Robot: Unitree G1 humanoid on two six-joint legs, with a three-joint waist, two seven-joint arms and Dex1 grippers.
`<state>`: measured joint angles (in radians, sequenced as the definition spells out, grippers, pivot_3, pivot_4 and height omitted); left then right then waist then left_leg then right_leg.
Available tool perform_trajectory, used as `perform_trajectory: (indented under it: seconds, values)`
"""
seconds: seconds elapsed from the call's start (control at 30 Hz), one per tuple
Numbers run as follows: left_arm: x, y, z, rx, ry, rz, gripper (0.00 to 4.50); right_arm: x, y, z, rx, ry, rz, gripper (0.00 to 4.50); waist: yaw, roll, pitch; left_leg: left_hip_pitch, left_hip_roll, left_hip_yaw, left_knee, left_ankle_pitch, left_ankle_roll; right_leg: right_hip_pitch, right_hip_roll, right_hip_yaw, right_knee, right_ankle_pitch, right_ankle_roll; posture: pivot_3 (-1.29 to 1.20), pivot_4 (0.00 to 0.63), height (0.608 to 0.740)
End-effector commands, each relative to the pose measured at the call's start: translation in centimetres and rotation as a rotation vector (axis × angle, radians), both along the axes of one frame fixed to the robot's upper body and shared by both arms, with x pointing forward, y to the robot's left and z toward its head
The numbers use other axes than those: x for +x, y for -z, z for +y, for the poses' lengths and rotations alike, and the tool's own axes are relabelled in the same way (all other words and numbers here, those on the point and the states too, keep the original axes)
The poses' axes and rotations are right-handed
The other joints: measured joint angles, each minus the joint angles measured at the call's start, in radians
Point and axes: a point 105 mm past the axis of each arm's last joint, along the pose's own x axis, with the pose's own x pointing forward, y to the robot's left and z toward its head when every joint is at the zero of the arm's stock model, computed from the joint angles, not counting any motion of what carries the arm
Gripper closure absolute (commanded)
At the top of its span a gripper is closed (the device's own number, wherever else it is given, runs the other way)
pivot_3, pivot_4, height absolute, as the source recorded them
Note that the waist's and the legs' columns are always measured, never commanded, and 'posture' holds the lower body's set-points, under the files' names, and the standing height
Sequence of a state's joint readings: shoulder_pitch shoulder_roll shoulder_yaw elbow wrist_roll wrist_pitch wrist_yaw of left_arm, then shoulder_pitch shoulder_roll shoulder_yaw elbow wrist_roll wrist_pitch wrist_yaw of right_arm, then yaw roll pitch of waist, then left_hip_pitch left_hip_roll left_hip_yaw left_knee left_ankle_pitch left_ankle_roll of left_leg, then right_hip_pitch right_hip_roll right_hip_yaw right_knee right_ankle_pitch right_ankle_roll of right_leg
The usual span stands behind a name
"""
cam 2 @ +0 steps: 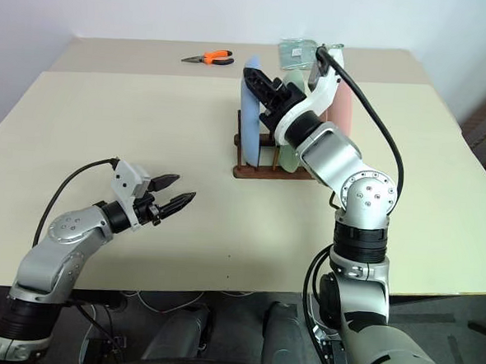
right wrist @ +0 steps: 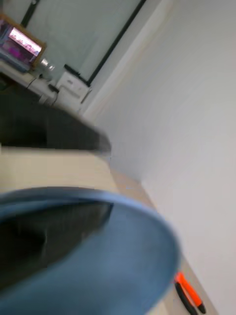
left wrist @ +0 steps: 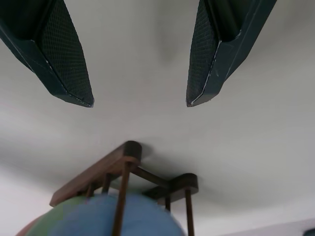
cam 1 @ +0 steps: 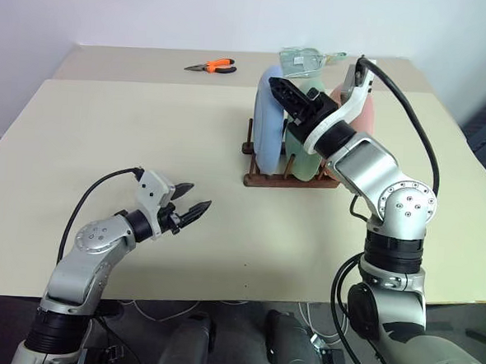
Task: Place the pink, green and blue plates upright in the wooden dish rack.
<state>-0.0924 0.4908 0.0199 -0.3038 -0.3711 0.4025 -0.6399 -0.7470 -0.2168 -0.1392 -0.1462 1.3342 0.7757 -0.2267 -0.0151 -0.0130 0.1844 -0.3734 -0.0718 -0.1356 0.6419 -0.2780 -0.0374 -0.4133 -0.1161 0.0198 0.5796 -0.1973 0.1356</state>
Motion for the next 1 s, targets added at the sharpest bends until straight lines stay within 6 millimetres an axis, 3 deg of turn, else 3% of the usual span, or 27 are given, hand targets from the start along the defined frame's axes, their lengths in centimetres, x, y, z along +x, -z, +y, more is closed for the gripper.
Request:
perform_trajectory:
  seconds: [0.03,0.1,0.17,0.27,0.4,0.53,0.67,1.0]
  values:
    - [-0.3,-1.0,-0.4,0.007,0.012,-0.046,1.44,-2.1,-4.5,-0.1,-0.267,0.076,-0.414,1.56,0.003,0.001,0.000,0.000,0.000,0.000,0.000,0.000,0.000,0.000,0.000,0.000,0.000,0.000,0.000,0.00,0.150,0.740]
    - [-0.3,-0.8,-0.4,0.017,0.009,-0.044,1.44,-3.7,-5.7,-0.8,-0.408,0.084,-0.608,1.56,0.005,0.001,0.001,-0.001,-0.001,0.001,0.000,0.000,0.000,0.000,-0.001,0.000,-0.001,0.000,0.000,0.00,0.150,0.740]
    - [-0.2,-0.6,-0.2,0.028,-0.007,-0.046,1.44,-4.7,-6.5,-3.0,-0.445,0.103,-0.690,1.56,0.003,-0.001,0.000,-0.001,-0.001,0.001,0.000,0.000,0.000,0.001,-0.001,-0.001,-0.002,-0.002,0.003,0.00,0.150,0.740]
    - [0.4,-0.3,1.1,0.069,-0.061,-0.063,1.44,-6.4,-6.1,-8.2,-0.500,0.116,-0.707,1.56,0.009,-0.003,-0.001,0.000,0.000,0.001,0.000,0.000,0.000,0.002,-0.001,-0.001,-0.002,-0.003,0.005,0.00,0.150,0.740]
    - [1.4,0.1,3.7,0.112,-0.154,-0.083,1.44,-7.8,-1.4,-15.4,-0.728,0.159,-0.525,1.56,0.031,-0.004,-0.001,-0.001,0.000,0.001,0.001,0.000,0.000,0.004,-0.002,-0.001,-0.005,-0.004,0.004,0.00,0.150,0.740]
    - [1.7,0.6,6.2,0.160,-0.216,-0.084,1.44,-8.7,6.0,-20.2,-0.968,0.178,-0.255,1.56,0.024,-0.003,-0.001,0.000,0.001,0.002,0.002,-0.001,0.000,0.004,-0.002,-0.001,-0.004,-0.004,0.004,0.00,0.150,0.740]
    - [1.7,0.6,6.6,0.179,-0.220,-0.089,1.44,-8.1,9.5,-21.8,-1.022,0.216,-0.175,1.56,0.008,-0.001,-0.001,0.000,0.002,0.006,0.002,-0.002,0.000,0.003,-0.003,0.000,-0.004,-0.003,0.004,0.00,0.150,0.740]
    - [1.1,1.3,6.5,0.166,-0.228,-0.077,1.44,-6.2,12.0,-21.1,-1.069,0.208,-0.199,1.56,0.012,-0.002,0.000,0.000,0.001,0.005,0.002,-0.001,0.000,0.003,-0.003,0.000,-0.004,-0.003,0.004,0.00,0.150,0.740]
